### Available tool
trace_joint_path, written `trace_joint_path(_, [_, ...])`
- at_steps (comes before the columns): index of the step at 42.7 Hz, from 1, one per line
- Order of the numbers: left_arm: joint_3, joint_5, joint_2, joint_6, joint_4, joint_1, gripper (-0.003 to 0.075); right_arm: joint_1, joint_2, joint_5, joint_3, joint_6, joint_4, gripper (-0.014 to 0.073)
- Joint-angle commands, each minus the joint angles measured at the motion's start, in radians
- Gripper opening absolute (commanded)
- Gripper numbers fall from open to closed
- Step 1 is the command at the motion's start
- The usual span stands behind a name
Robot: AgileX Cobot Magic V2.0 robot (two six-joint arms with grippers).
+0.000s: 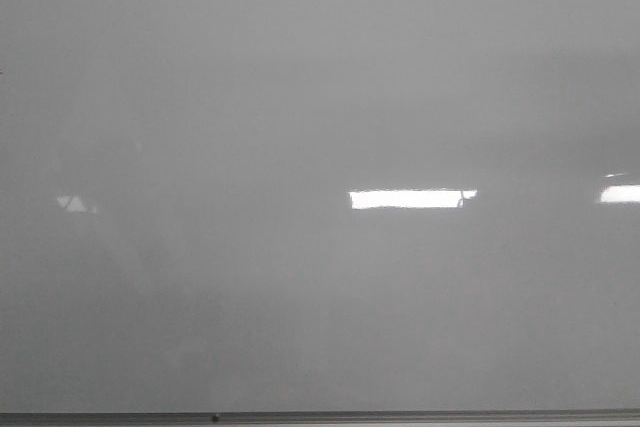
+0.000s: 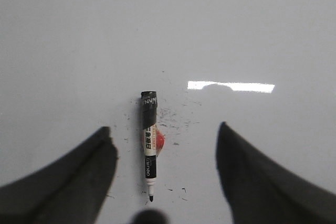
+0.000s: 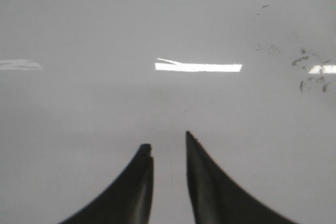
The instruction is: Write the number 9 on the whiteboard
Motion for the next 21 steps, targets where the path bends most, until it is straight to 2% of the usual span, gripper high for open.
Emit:
trace_joint_path(1, [-0.034,-0.075,0.015,0.002,-0.008,-0.002,0.0643,-0.004,0.017,-0.073,-0.039,0.0,0.001,0.0421])
trace_joint_path(5, [-0.034,-0.065,0.02,0.002,-0.013,-0.002,0.0652,-0.004,0.017,-0.073,-0.039,0.0,0.001,0.0489])
trace_joint_path(11, [-0.068,-0.032,0.129,0.002,-0.02,-0.028,0.065,-0.004,0.017,-0.073,-0.039,0.0,0.001,0.0485])
trace_joint_path(21, [-0.169,-0.022,0.458,0.0,-0.02,-0.062,0.065,-0.004,0.017,-0.074,-0.039,0.0,0.001,0.0485])
